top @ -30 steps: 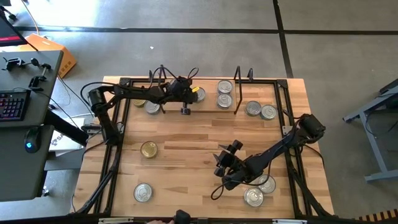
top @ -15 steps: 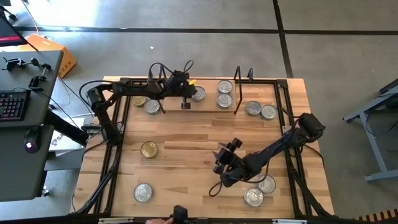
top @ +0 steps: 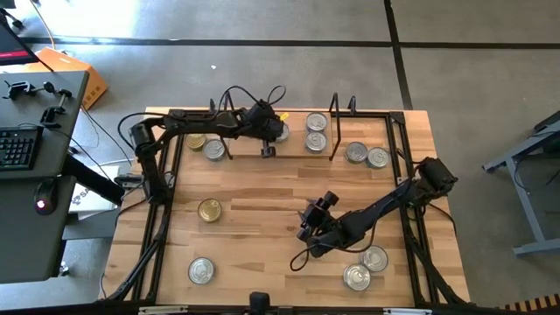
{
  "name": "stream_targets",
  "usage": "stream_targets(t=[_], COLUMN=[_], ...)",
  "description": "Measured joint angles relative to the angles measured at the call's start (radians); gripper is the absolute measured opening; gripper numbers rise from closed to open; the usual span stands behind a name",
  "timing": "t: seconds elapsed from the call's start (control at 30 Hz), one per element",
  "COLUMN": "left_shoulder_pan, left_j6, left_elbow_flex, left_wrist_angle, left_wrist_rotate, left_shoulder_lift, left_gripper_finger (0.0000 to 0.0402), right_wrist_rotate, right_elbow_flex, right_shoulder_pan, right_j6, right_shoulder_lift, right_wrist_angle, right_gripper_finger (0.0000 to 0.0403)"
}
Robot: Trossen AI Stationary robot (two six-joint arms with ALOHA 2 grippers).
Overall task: Stack canned seafood by type on shelf
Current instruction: Put the yellow blue tuna can on the shelf
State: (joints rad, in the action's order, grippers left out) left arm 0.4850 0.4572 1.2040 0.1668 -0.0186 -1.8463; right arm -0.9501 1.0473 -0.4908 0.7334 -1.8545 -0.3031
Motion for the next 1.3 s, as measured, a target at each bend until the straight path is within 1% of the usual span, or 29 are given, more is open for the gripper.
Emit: stream_targets(t=[0.1,0.3,0.47,0.7,0.8,0.97,1.1,1.23,1.3], left_shoulder_pan=[0.002,0.001,0.004,0.02,0.016,-0.02,-0.033,-0.003,0.017], left_j6=[0.026,0.09,0.152,0.226,0.228,0.228,0.213,0.162,0.163], left_elbow_flex=[0.017,0.074,0.102,0.121,0.12,0.121,0.121,0.119,0.118], left_wrist_angle=[-0.019,-0.063,-0.073,-0.06,-0.034,0.022,0.082,0.075,0.05], left_wrist_rotate=[0.015,0.118,0.125,0.138,0.182,0.239,0.249,0.248,0.228], left_shoulder_lift=[-0.042,-0.118,-0.137,-0.138,-0.119,-0.052,-0.021,-0.022,-0.038], left_gripper_finger=[0.0,0.0,0.0,0.0,0.0,0.0,0.0,0.0,0.0], right_wrist_rotate=[0.0,0.0,0.0,0.004,0.004,0.004,0.004,0.004,0.004], right_elbow_flex=[0.0,0.0,0.0,0.0,0.0,0.0,0.0,0.0,0.0], right_shoulder_pan=[0.0,0.0,0.0,0.0,0.0,0.0,0.0,-0.001,-0.001], right_j6=[0.0,0.0,0.0,0.0,0.0,0.0,0.0,0.0,0.0], right_shoulder_lift=[0.0,0.0,0.0,0.0,0.0,0.0,0.0,0.0,0.0], right_wrist_angle=[0.0,0.0,-0.002,-0.003,-0.003,-0.003,-0.002,0.0,0.001], right_gripper_finger=[0.022,0.022,0.022,0.022,0.022,0.022,0.022,0.022,0.022])
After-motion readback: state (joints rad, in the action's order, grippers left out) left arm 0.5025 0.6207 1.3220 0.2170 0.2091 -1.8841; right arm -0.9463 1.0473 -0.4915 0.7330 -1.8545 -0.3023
